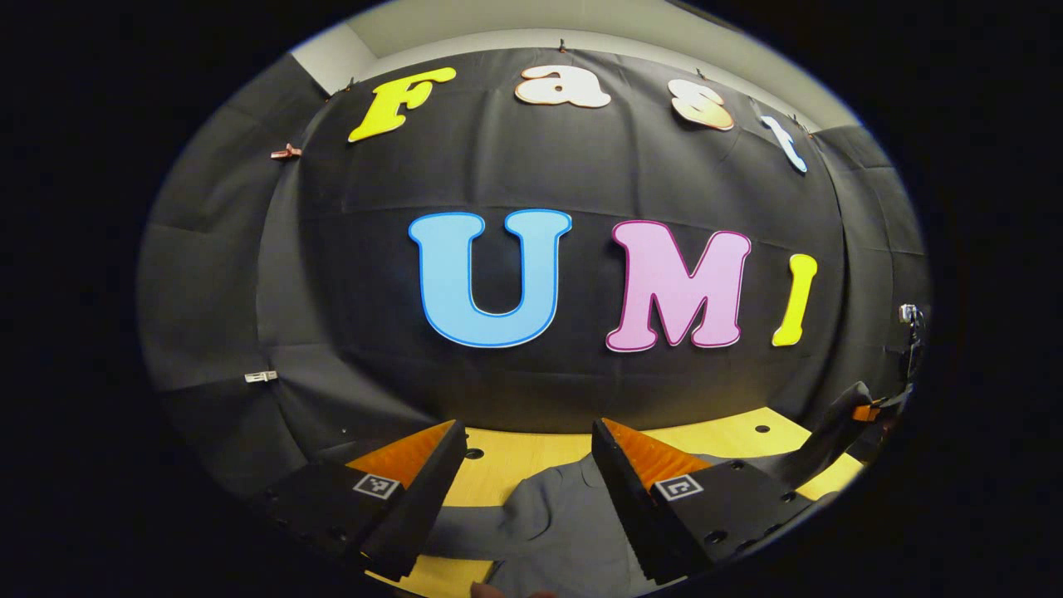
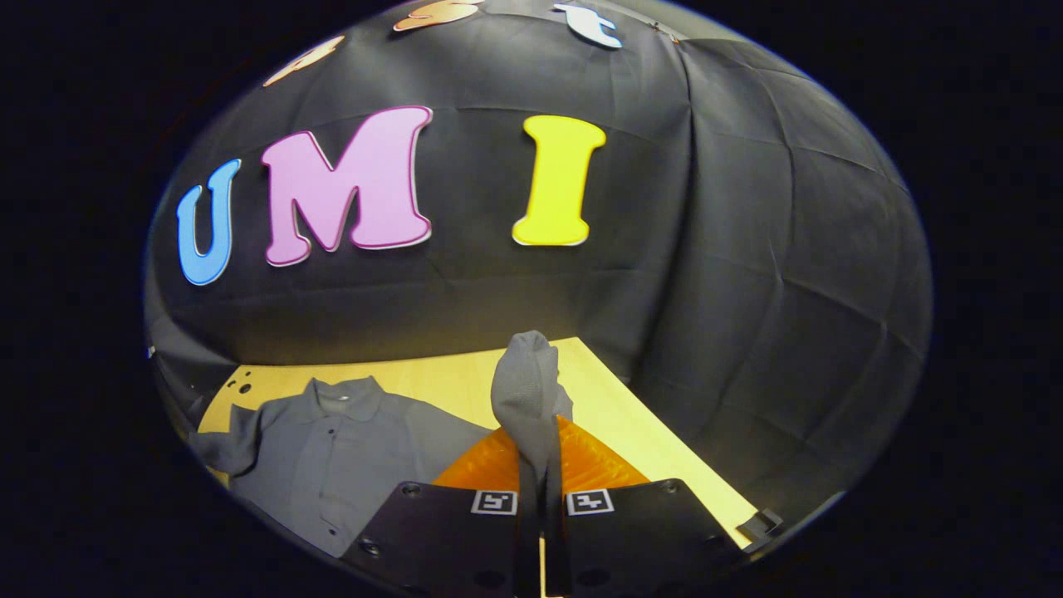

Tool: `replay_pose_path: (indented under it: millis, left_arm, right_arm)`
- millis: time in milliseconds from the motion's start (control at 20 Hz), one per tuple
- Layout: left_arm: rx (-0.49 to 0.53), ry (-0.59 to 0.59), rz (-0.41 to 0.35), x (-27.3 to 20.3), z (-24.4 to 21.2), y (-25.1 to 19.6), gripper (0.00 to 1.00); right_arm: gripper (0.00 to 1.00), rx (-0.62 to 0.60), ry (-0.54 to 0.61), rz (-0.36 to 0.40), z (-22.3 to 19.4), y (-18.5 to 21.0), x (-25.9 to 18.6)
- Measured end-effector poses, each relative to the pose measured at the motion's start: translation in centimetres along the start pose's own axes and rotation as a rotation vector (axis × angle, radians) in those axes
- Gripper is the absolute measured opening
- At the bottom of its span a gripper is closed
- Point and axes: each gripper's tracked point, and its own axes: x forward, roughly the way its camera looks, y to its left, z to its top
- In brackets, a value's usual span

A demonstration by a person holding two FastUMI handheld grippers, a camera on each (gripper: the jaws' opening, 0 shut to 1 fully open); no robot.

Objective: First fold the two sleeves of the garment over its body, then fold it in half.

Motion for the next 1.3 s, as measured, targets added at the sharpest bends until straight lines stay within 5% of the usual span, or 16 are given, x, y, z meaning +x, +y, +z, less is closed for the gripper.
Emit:
replay_pose_path:
  millis: [350, 850, 1300]
  left_arm:
    - [0.013, -0.012, -0.037, 0.7, -0.9, 5.2, 0.95]
    - [0.014, 0.03, -0.01, 0.6, -4.6, 14.3, 0.96]
    - [0.031, 0.08, 0.048, 0.4, -9.3, 19.9, 0.96]
  right_arm:
    - [0.07, -0.053, -0.022, 0.091, 1.1, 1.4, -1.6]
    - [0.07, -0.15, 0.055, 0.228, -5.2, 19.6, -2.0]
    - [0.07, -0.212, 0.213, 0.275, -14.3, 27.2, 0.5]
